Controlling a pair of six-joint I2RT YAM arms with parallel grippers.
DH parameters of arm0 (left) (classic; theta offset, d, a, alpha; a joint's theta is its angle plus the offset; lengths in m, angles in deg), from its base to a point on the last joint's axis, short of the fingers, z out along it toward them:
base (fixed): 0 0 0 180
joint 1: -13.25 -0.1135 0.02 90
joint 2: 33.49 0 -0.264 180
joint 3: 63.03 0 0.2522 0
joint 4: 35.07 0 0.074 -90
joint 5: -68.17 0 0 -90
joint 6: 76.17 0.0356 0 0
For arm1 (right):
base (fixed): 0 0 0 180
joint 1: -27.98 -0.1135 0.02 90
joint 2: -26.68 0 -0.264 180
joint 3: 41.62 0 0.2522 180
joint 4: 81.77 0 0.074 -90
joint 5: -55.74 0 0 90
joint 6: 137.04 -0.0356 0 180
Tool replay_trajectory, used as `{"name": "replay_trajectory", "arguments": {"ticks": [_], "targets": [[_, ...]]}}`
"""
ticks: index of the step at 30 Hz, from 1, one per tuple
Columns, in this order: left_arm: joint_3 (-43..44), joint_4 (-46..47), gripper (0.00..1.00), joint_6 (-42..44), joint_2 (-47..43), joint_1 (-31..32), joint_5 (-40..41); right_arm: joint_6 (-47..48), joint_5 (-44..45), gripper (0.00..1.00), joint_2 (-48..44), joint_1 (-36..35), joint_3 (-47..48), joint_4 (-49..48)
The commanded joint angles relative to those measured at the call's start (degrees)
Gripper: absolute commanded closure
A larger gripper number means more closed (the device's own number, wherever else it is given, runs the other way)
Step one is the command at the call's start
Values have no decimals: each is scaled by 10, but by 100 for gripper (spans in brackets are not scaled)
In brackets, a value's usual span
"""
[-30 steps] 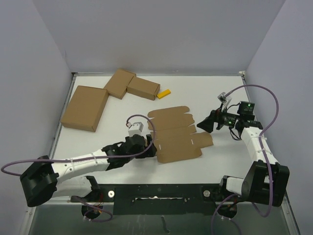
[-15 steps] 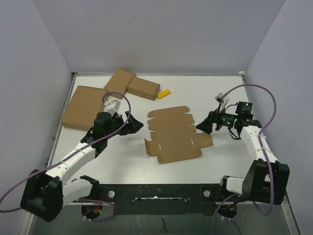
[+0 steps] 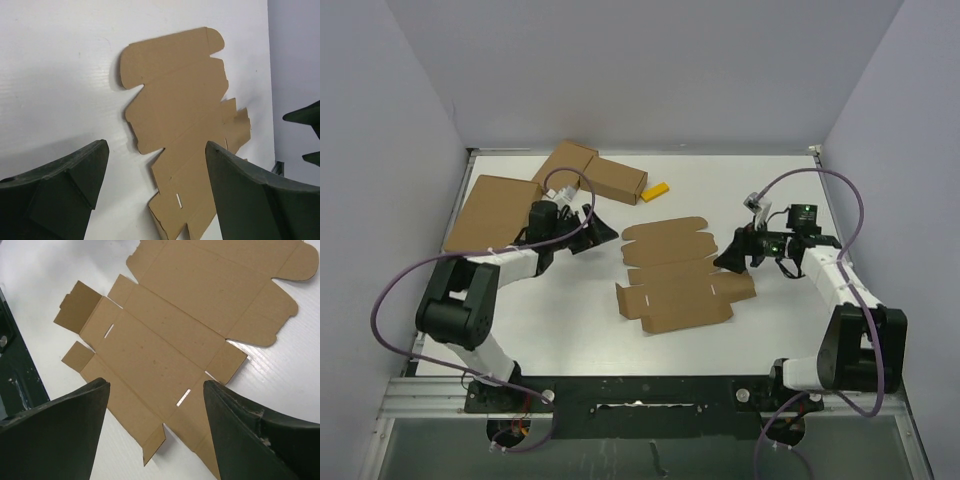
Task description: Fold the paper box
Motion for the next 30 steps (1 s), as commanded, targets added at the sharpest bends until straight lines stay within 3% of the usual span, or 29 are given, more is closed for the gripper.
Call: {"name": "replay_trajectory", "arguments": {"ticks": [1,5,7,12,21,30], "targets": [[55,64,23,-27,62,-8,-41,47,63,29,49,-37,51,38],[77,57,24,-24,89,-8,-40,75,128,72,108,-70,92,83],[83,52,24,-22,100,-8,-37,78,148,79,126,-79,100,92],[88,50,24,-20,123,-8,-37,57,189,77,131,-84,103,76],[89,52,24,-20,138,-7,-40,20,190,55,191,-59,134,75],[72,56,24,-21,124,-6,-45,23,141,56,295,-49,205,110]]}}
